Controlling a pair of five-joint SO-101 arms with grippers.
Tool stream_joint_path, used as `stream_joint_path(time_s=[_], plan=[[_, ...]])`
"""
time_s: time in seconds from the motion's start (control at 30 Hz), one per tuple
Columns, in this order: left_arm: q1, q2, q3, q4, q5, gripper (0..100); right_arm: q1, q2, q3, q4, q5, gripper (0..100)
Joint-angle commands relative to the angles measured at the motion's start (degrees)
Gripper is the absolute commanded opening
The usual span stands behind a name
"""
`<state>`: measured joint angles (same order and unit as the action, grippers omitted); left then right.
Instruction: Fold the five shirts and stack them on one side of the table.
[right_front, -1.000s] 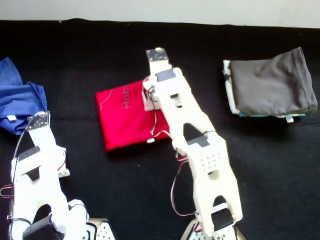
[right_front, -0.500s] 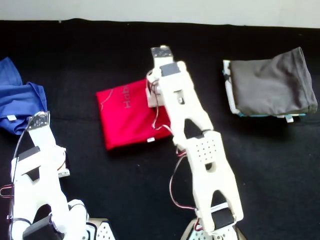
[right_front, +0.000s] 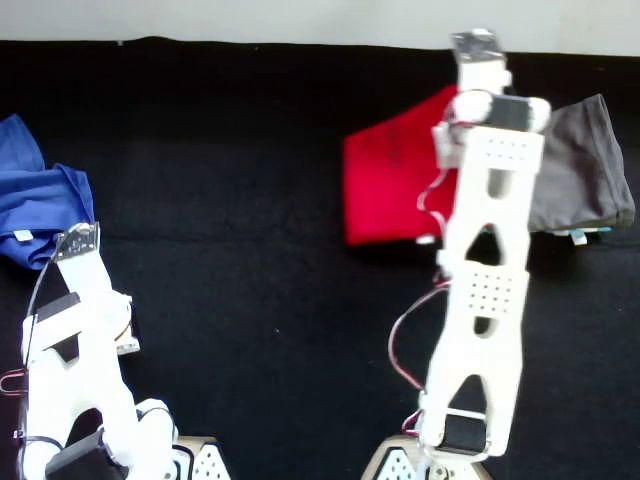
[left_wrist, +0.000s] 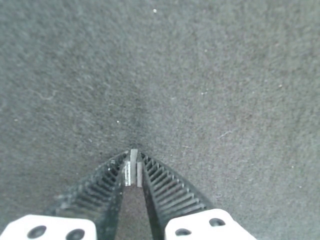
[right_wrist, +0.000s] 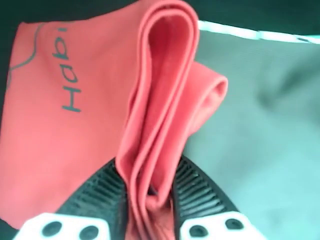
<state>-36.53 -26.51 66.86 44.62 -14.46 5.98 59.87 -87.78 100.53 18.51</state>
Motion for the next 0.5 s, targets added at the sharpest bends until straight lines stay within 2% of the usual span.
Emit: stream_joint_path(time_s=[0.0,0.1,0.23,0.47], plan=[[-0.31,-0.13,0.13,-1.76,0.53,1,4.26,0.57,-1.8,0.31,5.1,0.5],[-0.31,-0.13,0.13,-1.76,0.53,1,6.2,4.26,1.19,-1.54,8.79,0.5],[-0.31,-0.13,0.13,-1.76,0.53,1,7.78,10.59,2.15,-4.7,10.2,0.5],[-0.31,-0.13,0.13,-1.76,0.53,1,5.41,10.59,-11.47,0.04,10.29,0.5]])
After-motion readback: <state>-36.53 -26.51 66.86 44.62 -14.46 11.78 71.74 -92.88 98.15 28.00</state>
